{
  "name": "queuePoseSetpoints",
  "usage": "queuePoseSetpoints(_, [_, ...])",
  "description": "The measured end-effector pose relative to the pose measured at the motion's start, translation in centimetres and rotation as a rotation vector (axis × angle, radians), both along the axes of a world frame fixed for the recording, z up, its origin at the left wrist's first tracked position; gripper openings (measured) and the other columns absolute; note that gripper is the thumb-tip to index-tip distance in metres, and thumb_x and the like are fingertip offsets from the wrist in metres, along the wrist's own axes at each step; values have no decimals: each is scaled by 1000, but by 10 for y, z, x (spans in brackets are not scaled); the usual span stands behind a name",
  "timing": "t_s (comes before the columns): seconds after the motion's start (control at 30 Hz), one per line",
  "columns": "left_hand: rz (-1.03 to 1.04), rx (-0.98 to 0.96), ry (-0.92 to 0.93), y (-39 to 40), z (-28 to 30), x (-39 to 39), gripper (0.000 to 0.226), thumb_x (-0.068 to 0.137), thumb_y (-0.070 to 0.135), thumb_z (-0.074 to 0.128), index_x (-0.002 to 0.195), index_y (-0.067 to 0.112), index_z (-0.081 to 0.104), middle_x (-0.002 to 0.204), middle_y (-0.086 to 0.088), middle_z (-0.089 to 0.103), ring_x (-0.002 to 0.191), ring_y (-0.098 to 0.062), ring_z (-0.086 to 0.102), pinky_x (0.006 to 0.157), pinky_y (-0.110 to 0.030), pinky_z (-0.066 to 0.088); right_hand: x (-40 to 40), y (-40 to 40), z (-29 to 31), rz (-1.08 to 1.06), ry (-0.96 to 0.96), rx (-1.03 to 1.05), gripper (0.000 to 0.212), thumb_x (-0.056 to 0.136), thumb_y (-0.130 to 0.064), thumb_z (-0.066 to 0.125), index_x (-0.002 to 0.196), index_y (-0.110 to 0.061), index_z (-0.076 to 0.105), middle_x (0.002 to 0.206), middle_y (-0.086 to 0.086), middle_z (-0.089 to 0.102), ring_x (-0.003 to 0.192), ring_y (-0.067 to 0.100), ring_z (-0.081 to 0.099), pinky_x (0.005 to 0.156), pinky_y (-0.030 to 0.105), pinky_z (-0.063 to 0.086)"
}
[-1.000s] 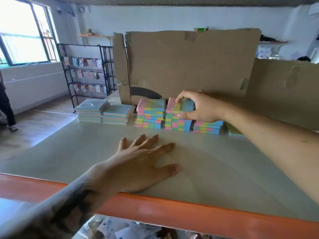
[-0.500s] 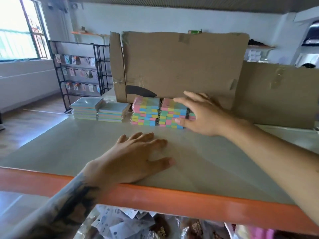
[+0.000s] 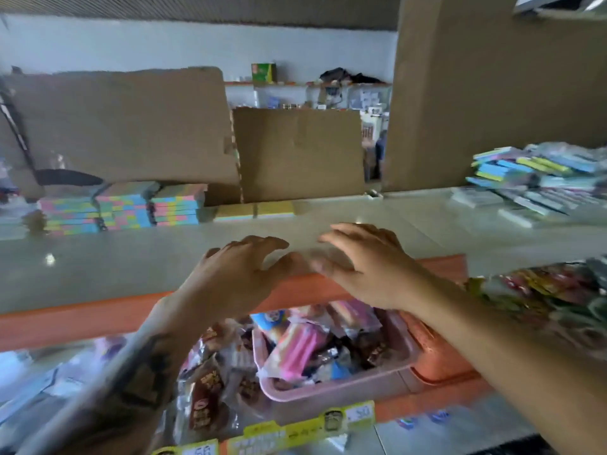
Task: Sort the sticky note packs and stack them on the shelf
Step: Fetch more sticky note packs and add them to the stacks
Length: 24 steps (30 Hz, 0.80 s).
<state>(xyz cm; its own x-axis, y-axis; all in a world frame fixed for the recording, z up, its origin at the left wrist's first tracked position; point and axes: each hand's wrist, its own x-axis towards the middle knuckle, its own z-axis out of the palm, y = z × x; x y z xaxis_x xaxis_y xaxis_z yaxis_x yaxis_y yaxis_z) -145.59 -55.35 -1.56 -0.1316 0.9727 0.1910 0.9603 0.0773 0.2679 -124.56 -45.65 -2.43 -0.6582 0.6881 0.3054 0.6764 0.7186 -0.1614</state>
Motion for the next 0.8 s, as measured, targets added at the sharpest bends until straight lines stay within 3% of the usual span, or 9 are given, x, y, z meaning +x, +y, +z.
queuePoseSetpoints(0.13, [-87,48,98,36,-13,96,87,75,84,6,144,47,42,153,19,45,140,-15,44,116,-45,30,102,8,-12,-132,-10,2,65,98,-71,31,151,-36,43,159,-6,36,149,20,29,116,43,22])
queuePoseSetpoints(0.3, [-170,62,109,72,-14,180,90,75,85,0,145,47,41,154,17,45,141,-16,43,116,-49,29,203,29,-17,-241,17,-33,64,98,-73,32,150,-37,42,159,-6,38,149,20,31,116,46,24])
queuePoseSetpoints(0.5, [-283,-18,21,128,5,258,61,93,80,26,141,49,47,150,14,50,128,-16,55,115,-43,34,283,61,-5,-294,112,-7,63,100,-71,34,150,-34,43,156,-9,43,143,17,38,115,48,30])
queuePoseSetpoints(0.63, [-360,-1,-58,193,33,292,61,85,85,34,132,51,54,146,13,54,129,-16,53,113,-39,39,319,97,9,-332,175,4,62,94,-71,34,142,-36,50,148,-11,51,139,15,45,113,52,35])
queuePoseSetpoints(0.73, [-404,85,-150,252,51,310,52,75,92,41,111,59,60,127,18,63,117,-13,59,104,-35,47,342,134,29,-349,210,45,60,92,-73,37,137,-37,53,144,-9,55,134,16,50,109,52,40])
queuePoseSetpoints(0.8, [-423,116,-113,292,62,320,43,74,90,39,102,64,58,118,23,64,113,-12,61,103,-36,48,356,165,46,-377,204,66,51,97,-67,45,136,-35,55,142,-6,58,130,18,53,105,49,44])
